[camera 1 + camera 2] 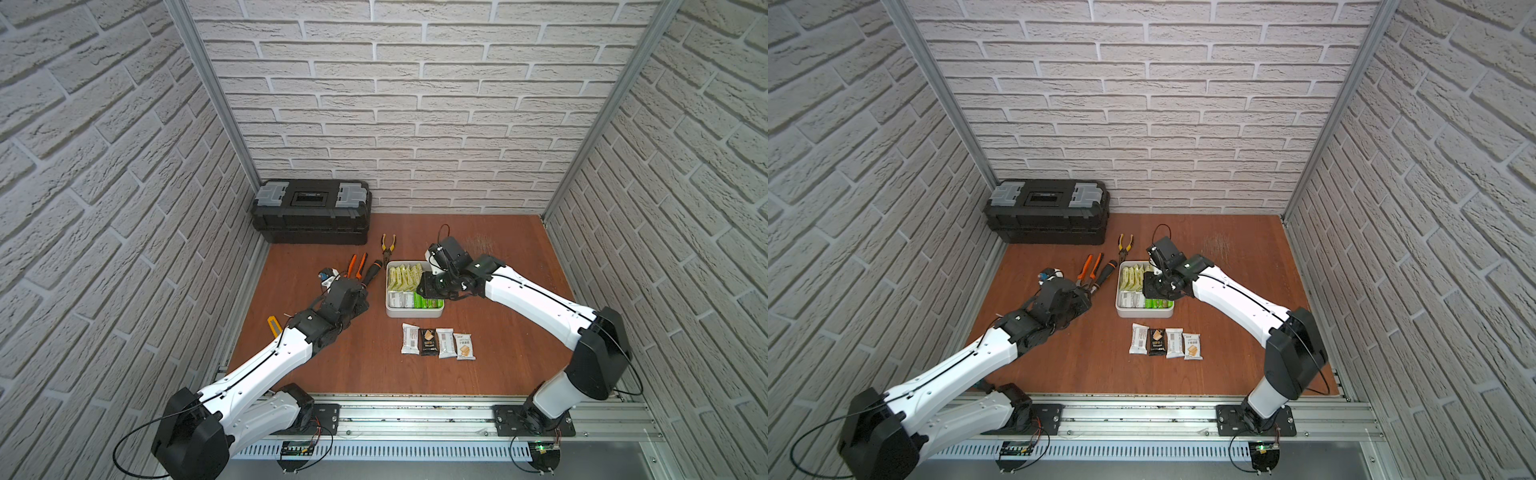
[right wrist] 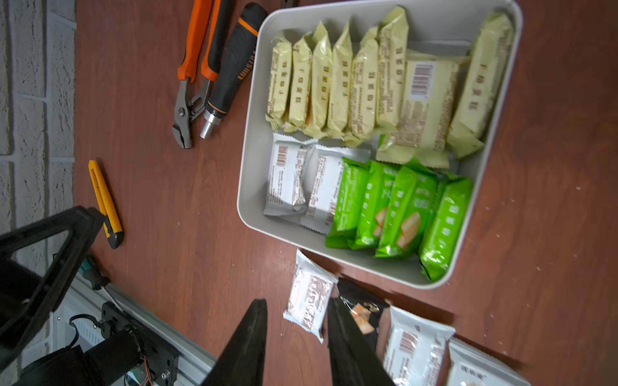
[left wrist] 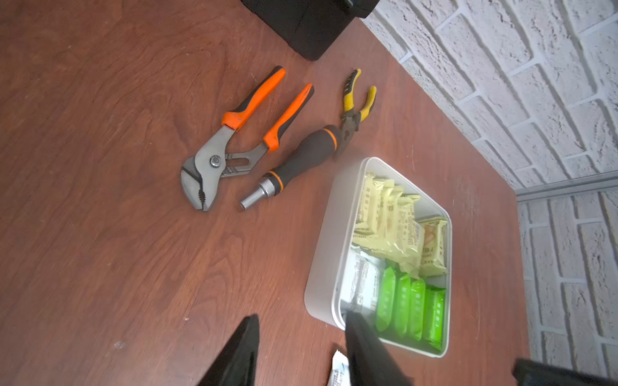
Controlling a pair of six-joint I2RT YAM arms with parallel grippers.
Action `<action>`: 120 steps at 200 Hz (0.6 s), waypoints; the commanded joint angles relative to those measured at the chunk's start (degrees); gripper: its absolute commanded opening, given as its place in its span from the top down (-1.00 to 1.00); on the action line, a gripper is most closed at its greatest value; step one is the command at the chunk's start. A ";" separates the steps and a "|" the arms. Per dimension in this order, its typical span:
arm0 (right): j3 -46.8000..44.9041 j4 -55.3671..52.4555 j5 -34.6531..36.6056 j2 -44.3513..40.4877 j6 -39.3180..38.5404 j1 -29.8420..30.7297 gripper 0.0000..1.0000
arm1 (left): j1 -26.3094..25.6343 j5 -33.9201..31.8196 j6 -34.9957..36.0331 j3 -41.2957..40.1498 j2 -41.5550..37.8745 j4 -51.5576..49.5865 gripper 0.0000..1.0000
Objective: Take the cookies out of the storage box
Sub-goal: Pick up the cookie from the storage box.
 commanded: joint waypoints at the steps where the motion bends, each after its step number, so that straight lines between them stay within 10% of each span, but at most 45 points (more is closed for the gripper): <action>1: 2.42 1.90 -0.58 2.95 1.32 1.28 0.26 | 4.01 3.67 1.78 -2.29 -0.85 1.81 0.04; 120: 11.55 6.20 -6.00 22.73 2.93 0.80 0.09 | 15.07 28.99 7.60 -0.81 13.63 17.95 -0.40</action>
